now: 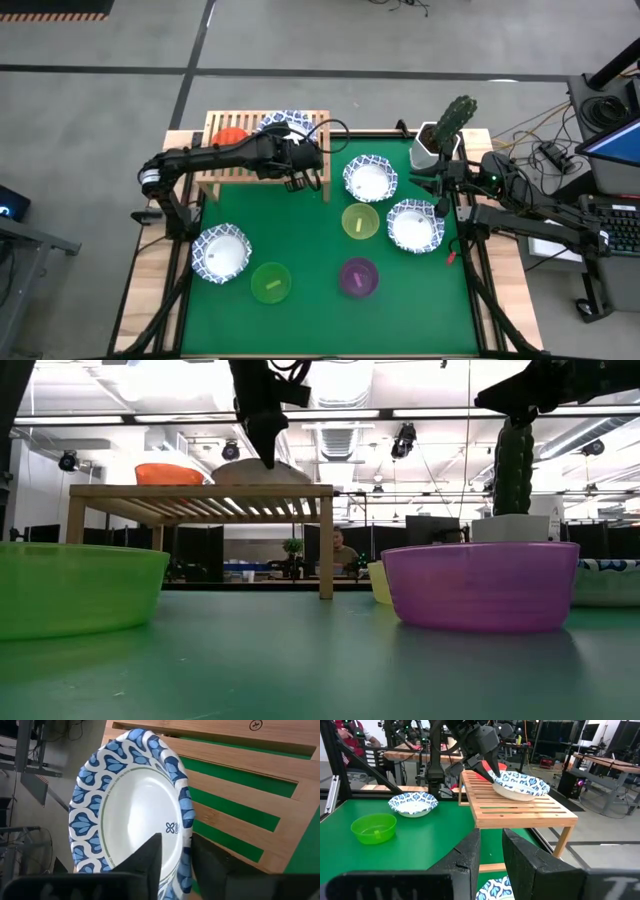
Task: Place and stack bowls onto a shelf
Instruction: Put the blue patterned bowl on the shelf, then stack the green bowl on top of the orange bowl on the shelf
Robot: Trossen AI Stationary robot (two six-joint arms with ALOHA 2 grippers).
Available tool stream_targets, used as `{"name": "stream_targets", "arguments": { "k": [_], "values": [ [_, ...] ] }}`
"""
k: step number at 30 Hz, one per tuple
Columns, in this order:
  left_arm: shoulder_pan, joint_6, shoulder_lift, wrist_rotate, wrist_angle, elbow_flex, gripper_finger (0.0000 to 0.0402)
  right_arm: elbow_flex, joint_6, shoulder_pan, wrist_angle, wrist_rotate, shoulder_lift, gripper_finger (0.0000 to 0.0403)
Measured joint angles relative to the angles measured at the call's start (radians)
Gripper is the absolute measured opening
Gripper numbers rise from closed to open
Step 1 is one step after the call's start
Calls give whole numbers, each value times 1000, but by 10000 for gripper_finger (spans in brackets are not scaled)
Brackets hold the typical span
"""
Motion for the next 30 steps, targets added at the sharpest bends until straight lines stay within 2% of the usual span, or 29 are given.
{"name": "stream_targets", "arguments": {
  "k": [11,18,21,26,30],
  "values": [
    [-13,-12,0,0,-13,10,169,0,0,0,0,0,0,70],
    [-54,-74,-2,45,-88,83,191,0,2,0,0,0,0,70],
    [-75,-122,-3,160,-110,118,192,0,4,0,0,0,0,70],
    [-144,-250,-3,463,-108,140,192,0,4,0,0,0,0,70],
    [-252,-355,-3,548,-107,121,192,0,4,0,0,0,0,70]
  ]
}}
